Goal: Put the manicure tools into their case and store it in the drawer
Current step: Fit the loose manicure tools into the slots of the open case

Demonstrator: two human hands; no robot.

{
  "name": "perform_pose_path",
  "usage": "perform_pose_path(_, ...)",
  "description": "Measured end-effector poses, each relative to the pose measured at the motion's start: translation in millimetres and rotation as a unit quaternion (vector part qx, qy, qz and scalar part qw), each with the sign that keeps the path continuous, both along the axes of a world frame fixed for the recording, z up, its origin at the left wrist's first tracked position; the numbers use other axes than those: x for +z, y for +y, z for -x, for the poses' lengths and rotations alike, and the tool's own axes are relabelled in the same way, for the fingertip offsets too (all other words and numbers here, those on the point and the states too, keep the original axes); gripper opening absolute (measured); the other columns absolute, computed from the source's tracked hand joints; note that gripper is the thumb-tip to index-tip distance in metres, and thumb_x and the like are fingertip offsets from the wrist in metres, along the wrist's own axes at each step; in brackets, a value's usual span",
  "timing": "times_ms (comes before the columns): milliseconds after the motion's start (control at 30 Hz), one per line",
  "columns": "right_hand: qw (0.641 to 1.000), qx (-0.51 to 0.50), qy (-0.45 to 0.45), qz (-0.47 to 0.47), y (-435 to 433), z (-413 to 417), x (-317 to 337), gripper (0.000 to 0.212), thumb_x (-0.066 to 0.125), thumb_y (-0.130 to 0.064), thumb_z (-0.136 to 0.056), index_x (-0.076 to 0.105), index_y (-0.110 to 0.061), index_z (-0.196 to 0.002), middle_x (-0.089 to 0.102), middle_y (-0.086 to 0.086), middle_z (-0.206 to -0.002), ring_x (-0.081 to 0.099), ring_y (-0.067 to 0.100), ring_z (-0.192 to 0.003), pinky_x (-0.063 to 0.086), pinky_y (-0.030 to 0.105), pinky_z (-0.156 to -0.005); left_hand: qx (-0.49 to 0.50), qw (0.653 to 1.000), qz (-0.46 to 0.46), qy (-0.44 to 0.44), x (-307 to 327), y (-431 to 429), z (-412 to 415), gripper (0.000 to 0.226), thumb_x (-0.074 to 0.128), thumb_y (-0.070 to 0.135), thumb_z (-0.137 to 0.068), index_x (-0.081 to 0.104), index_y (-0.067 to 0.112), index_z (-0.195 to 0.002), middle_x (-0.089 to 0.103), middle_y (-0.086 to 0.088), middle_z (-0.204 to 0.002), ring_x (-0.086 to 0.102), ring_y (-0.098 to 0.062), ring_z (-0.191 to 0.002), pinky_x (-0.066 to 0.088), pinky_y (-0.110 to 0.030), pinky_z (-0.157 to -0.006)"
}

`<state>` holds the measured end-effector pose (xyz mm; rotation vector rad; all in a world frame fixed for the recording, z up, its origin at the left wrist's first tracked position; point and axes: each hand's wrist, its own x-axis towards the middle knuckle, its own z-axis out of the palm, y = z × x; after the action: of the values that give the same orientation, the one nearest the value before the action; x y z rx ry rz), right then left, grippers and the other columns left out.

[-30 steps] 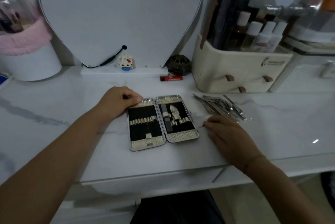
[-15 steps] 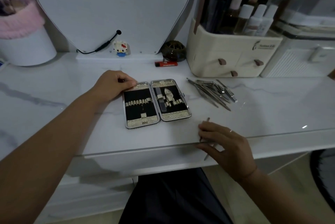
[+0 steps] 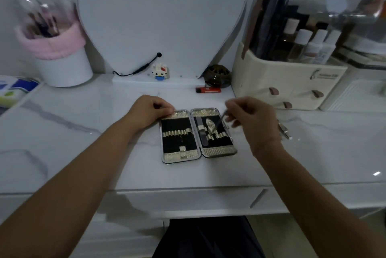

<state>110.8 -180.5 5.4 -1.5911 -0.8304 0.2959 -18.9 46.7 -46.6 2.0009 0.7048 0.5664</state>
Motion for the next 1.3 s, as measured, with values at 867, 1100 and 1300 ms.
perform_pose_path(867, 0.951, 0.228, 0.028, 0.206, 149, 12, -27, 0.017, 0.071, -0.001, -0.074, 0.065, 0.001, -0.089, 0.068, 0.011, -0.071, 0.063, 0.011, -0.057, 0.053, 0.014, -0.054, -0.033, 0.998, -0.013, 0.054, 3, 30, 16, 0.013, 0.075, 0.024, -0.077, 0.069, 0.034, -0.069, 0.072, 0.011, -0.08, 0.062, 0.007, -0.07, 0.041, -0.005, -0.065)
perform_pose_path(1100, 0.942, 0.267, 0.004, 0.205, 147, 6, -28, 0.012, 0.065, -0.002, -0.08, 0.067, 0.003, -0.09, 0.068, 0.01, -0.07, 0.062, 0.007, -0.055, 0.053, 0.014, -0.056, -0.061, 0.996, -0.014, 0.065, 0, 34, 19, 0.007, 0.073, 0.021, -0.079, 0.07, 0.027, -0.078, 0.068, 0.016, -0.079, 0.06, 0.009, -0.073, 0.04, -0.005, -0.066)
perform_pose_path(1300, 0.921, 0.309, -0.019, 0.235, 146, 1, -24, 0.011, 0.059, -0.006, -0.085, 0.068, 0.001, -0.087, 0.069, 0.009, -0.074, 0.063, 0.005, -0.058, 0.051, 0.013, -0.056, -0.089, 0.993, -0.04, 0.072, -2, 37, 20, 0.009, 0.071, 0.024, -0.081, 0.071, 0.032, -0.08, 0.064, 0.013, -0.088, 0.061, -0.01, -0.089, 0.046, -0.021, -0.082)
